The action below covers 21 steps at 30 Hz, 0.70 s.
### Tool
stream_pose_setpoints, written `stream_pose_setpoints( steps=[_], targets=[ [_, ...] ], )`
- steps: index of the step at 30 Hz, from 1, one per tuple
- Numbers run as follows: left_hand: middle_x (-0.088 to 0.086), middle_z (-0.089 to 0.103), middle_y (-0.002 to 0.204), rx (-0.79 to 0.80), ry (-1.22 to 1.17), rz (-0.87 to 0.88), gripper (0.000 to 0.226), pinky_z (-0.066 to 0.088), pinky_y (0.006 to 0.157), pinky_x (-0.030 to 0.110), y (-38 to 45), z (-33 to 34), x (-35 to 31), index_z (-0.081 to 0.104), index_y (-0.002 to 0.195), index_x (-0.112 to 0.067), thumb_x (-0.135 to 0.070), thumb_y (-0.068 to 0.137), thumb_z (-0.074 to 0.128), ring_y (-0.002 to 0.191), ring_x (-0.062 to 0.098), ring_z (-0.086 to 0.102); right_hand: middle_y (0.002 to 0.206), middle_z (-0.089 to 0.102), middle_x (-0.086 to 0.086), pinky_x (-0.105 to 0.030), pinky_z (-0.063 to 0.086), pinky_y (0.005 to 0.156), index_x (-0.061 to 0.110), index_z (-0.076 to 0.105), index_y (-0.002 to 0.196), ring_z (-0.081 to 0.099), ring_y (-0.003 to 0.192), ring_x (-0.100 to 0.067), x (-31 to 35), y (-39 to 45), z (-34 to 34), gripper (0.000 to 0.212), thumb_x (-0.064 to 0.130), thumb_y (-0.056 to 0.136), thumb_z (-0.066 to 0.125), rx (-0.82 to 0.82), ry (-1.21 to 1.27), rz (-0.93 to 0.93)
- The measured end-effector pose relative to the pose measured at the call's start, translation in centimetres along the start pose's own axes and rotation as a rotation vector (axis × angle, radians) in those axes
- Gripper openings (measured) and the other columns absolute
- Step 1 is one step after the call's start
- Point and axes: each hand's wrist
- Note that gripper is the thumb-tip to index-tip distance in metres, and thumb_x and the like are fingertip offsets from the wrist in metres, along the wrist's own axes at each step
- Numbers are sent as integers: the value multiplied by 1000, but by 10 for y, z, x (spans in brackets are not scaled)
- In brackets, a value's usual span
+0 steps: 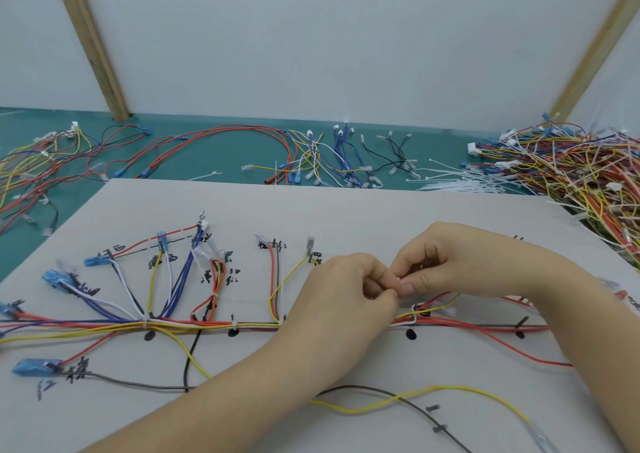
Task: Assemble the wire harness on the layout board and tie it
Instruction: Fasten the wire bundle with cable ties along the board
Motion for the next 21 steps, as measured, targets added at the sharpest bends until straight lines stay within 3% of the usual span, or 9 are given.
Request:
stream_pose_setpoints(
  steps=[6, 12, 21],
  targets=[
    [-10, 59, 57, -8, 4, -10, 22, 38, 52, 9, 0, -1, -1, 58, 64, -31, -15, 79, 60, 53, -1, 50, 82, 71, -11, -45, 48, 76, 20, 73, 85, 54, 72, -12, 0, 1, -1, 9, 14, 84, 66, -7, -1, 9],
    [-8, 63, 61, -8, 0, -20, 21, 38, 51, 9, 0, -1, -2, 58, 64, -30, -16, 79, 60, 53, -1, 51, 82, 69, -15, -44, 48, 74, 19, 73, 85, 53, 70, -14, 1, 1, -1, 8, 15, 84, 66, 2, -6, -1],
    [-11, 60, 57, -25, 26, -12, 22, 38, 51, 4, -1, -1, -3, 58, 63, -30, -17, 80, 60, 54, -4, 50, 70, 69, -4, -23, 43, 60, 32, 71, 75, 50, 59, -3, 1, 0, 1, 20, 14, 84, 66, -23, 2, -25]
  ],
)
Point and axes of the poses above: each hand's wrist, its own y-axis towards the middle knuckle, its own z-axis out of the palm, x = y × z
